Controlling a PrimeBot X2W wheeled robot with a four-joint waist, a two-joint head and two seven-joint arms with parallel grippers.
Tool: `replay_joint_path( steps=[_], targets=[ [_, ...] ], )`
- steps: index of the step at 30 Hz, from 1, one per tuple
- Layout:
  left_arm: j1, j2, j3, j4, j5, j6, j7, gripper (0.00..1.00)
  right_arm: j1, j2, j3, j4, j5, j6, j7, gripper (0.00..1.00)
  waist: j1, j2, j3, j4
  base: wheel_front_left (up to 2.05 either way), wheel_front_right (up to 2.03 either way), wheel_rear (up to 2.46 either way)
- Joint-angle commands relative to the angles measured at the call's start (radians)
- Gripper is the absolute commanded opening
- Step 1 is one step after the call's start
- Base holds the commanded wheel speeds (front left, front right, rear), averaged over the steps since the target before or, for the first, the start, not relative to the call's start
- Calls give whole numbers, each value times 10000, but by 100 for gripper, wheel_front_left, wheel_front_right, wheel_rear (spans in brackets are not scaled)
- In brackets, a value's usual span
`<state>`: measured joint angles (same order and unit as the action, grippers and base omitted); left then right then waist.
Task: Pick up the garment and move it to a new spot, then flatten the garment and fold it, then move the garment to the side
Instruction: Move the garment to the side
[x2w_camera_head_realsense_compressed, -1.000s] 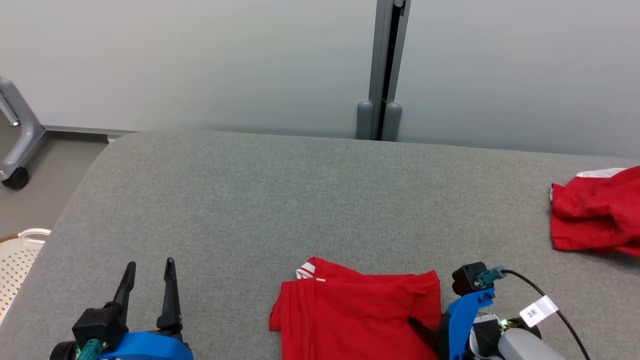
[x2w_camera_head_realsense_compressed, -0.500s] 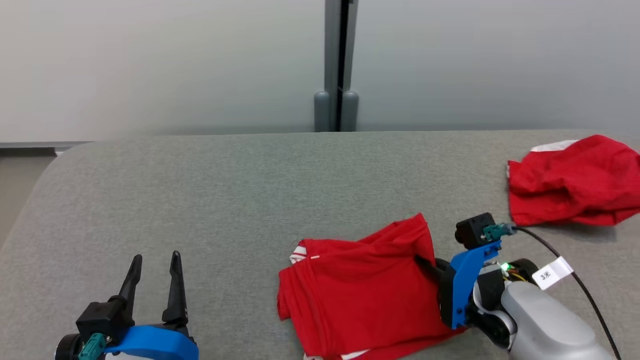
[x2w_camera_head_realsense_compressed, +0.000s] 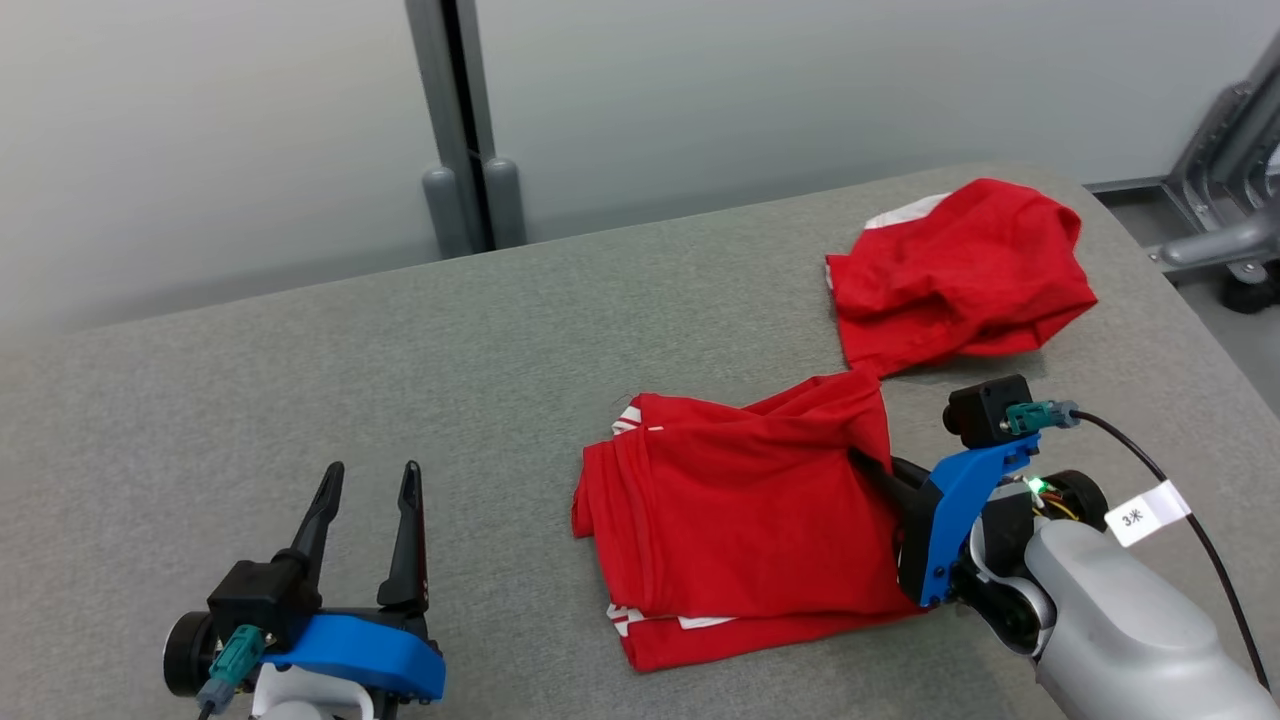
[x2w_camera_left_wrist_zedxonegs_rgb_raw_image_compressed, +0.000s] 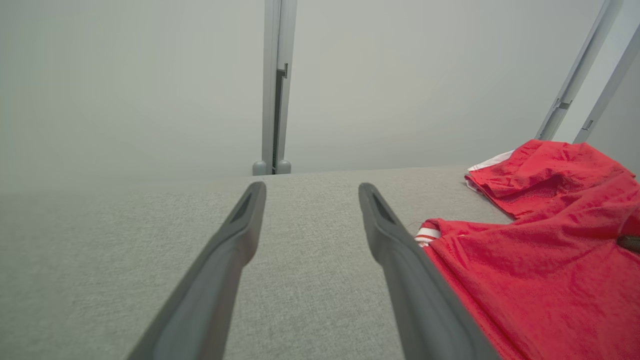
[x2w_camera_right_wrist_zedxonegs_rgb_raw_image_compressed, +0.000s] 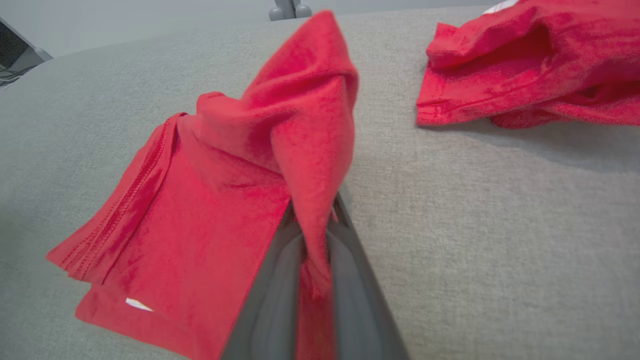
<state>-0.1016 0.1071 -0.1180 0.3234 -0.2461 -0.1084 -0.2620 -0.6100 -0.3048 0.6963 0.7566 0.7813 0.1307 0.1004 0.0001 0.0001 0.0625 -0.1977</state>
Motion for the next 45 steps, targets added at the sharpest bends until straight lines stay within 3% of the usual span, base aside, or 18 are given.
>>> replay_joint_path(
  steps=[1, 9, 15, 21, 29, 37, 39, 45],
  targets=[
    [-147, -15, -81, 41, 28, -44, -38, 100, -105, -32, -4, -38, 104, 2, -123, 0, -1, -1, -79, -256, 0, 0, 0],
    [-681, 113, -348, 155, 113, -111, -31, 100, -616, -142, 23, -179, 377, 2, -734, 0, -1, -1, 757, -575, 0, 0, 0],
    [-1301, 371, -442, 130, 188, -140, 75, 100, -2193, -312, -111, -18, 656, 2, -868, 0, -1, -1, 2063, -471, 0, 0, 0],
    [-1868, 641, -503, 91, 241, -139, 181, 100, -4026, -736, -389, 822, 561, 2, -628, 0, -1, -1, 3142, -453, 0, 0, 0],
    [-2059, 856, -476, 123, 229, -49, 205, 100, -5242, -1115, -741, 1782, -148, -7, -534, 0, -1, -1, 3617, -702, 0, 0, 0],
    [-2212, 997, -576, 90, 192, -46, 313, 100, -5985, -392, -1602, 3828, -1413, 0, -1425, 0, -1, -1, 3843, -823, 0, 0, 0],
    [-2263, 1034, -589, 88, 169, -50, 338, 100, -6188, -241, -1682, 4295, -1760, 0, -1699, 100, -1, -1, 3899, -823, 0, 0, 0],
    [-2305, 1140, -609, 135, 105, -51, 329, 100, -6516, 202, -1869, 4977, -2573, 0, -2845, 100, -1, -1, 3971, -795, 0, 0, 0]
  ],
)
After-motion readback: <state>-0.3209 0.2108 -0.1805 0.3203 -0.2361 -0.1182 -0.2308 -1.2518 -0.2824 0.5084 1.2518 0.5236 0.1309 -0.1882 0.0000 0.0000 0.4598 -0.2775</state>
